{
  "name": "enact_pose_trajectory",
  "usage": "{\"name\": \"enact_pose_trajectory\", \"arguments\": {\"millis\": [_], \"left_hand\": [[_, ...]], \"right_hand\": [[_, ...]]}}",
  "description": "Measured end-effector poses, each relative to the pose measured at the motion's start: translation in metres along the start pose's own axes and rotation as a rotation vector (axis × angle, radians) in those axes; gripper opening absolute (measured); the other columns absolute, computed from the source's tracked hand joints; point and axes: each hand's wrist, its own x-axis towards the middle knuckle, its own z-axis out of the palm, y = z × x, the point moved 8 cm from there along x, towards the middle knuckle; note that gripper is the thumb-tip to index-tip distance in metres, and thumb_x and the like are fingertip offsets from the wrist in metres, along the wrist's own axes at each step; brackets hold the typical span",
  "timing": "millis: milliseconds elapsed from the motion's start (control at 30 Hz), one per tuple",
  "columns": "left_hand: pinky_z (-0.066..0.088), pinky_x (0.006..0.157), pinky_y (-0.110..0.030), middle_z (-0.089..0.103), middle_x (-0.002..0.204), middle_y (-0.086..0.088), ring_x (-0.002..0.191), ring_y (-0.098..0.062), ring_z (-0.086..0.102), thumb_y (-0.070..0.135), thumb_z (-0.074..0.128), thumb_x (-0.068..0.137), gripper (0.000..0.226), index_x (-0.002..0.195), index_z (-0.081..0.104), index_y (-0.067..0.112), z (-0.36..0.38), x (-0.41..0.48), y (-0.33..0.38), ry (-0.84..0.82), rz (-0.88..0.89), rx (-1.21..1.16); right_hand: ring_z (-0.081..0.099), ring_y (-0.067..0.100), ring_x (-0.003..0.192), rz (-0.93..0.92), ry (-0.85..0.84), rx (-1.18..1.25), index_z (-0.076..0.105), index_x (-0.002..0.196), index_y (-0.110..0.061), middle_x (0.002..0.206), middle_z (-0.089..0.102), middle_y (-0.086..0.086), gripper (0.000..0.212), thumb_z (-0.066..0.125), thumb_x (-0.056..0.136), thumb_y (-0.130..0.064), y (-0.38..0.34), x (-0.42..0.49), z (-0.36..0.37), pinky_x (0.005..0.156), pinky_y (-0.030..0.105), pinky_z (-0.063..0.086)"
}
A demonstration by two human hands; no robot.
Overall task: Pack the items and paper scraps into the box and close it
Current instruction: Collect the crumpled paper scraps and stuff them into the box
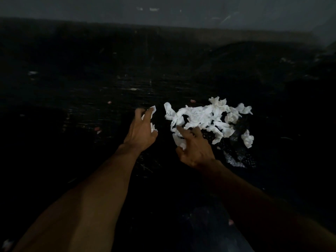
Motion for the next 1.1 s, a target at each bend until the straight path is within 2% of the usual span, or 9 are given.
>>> {"name": "enact_pose_trajectory", "arguments": {"millis": [167,267,333,467,600,733,833,933,1100], "left_hand": [[0.025,0.114,-0.049,0.017,0.158,-0.002,0.142,-0.03,0.017,0.031,0.052,0.086,0.064,0.146,0.033,0.022,0.04,0.006,-0.027,-0.199,-0.01,0.192],[0.034,0.11,-0.042,0.056,0.132,-0.015,0.125,-0.032,0.049,0.034,0.041,0.086,0.05,0.12,0.062,0.004,0.042,0.003,-0.021,-0.088,0.111,0.1],[0.041,0.096,-0.039,0.064,0.107,-0.012,0.101,-0.031,0.058,0.035,0.049,0.087,0.036,0.099,0.067,0.007,0.035,0.0,-0.025,0.024,0.084,0.065],[0.043,0.089,-0.042,0.062,0.103,-0.016,0.094,-0.034,0.058,0.033,0.071,0.082,0.042,0.111,0.056,0.007,0.032,-0.014,-0.022,0.049,-0.088,-0.045],[0.048,0.084,-0.039,0.064,0.101,-0.013,0.093,-0.033,0.06,0.059,0.054,0.082,0.057,0.121,0.059,0.018,0.036,-0.032,-0.005,0.008,-0.049,0.01],[0.042,0.082,-0.039,0.052,0.102,0.0,0.097,-0.024,0.05,0.08,0.046,0.07,0.061,0.098,0.061,0.029,0.038,-0.049,-0.001,0.022,-0.163,0.079],[0.038,0.082,-0.04,0.044,0.108,0.001,0.1,-0.023,0.041,0.09,0.046,0.057,0.074,0.095,0.054,0.028,0.046,-0.056,0.006,-0.03,-0.152,0.223],[0.038,0.081,-0.04,0.043,0.117,-0.004,0.103,-0.026,0.041,0.08,0.056,0.061,0.065,0.094,0.056,0.023,0.049,-0.05,0.014,0.023,-0.121,0.229],[0.041,0.083,-0.041,0.055,0.117,-0.006,0.105,-0.03,0.047,0.034,0.066,0.073,0.038,0.105,0.061,0.015,0.064,-0.036,0.03,-0.052,-0.038,0.16]], "right_hand": [[0.063,0.037,0.086,-0.016,0.028,-0.156,0.039,0.136,-0.041,0.128,0.038,0.006,0.048,0.05,0.09,-0.051,0.007,0.0,0.026,0.067,0.043,0.053],[0.063,0.028,0.065,-0.079,0.176,-0.139,0.057,0.112,-0.034,0.111,0.048,0.005,0.03,0.064,0.085,-0.046,0.009,-0.006,0.029,0.047,0.034,0.049],[0.061,0.025,0.061,-0.059,0.237,-0.066,0.061,0.096,-0.027,0.106,0.051,0.006,0.023,0.072,0.08,-0.041,0.013,-0.008,0.029,0.043,0.031,0.05],[0.057,0.028,0.07,-0.011,0.286,-0.006,0.065,0.077,-0.012,0.097,0.059,0.008,0.023,0.077,0.072,-0.031,0.02,-0.006,0.03,0.057,0.029,0.047],[0.055,0.033,0.075,-0.013,0.303,-0.007,0.064,0.067,-0.014,0.084,0.062,0.004,0.025,0.06,0.067,-0.039,0.018,-0.011,0.028,0.065,0.035,0.046],[0.054,0.035,0.08,0.038,0.343,0.077,0.063,0.075,-0.014,0.085,0.062,0.003,0.033,0.05,0.068,-0.043,0.029,-0.025,0.027,0.065,0.035,0.039],[0.05,0.031,0.088,0.076,0.282,0.202,0.056,0.103,-0.016,0.097,0.06,0.0,0.04,0.054,0.068,-0.036,0.037,-0.035,0.027,0.073,0.037,0.037],[0.048,0.027,0.099,0.1,0.206,0.258,0.049,0.126,-0.025,0.114,0.059,-0.004,0.058,0.057,0.069,-0.033,0.041,-0.037,0.026,0.084,0.038,0.036],[0.045,0.034,0.106,0.133,0.322,0.16,0.07,0.101,-0.023,0.117,0.05,0.011,0.046,0.051,0.067,-0.047,0.052,-0.044,0.023,0.086,0.042,0.04]]}}
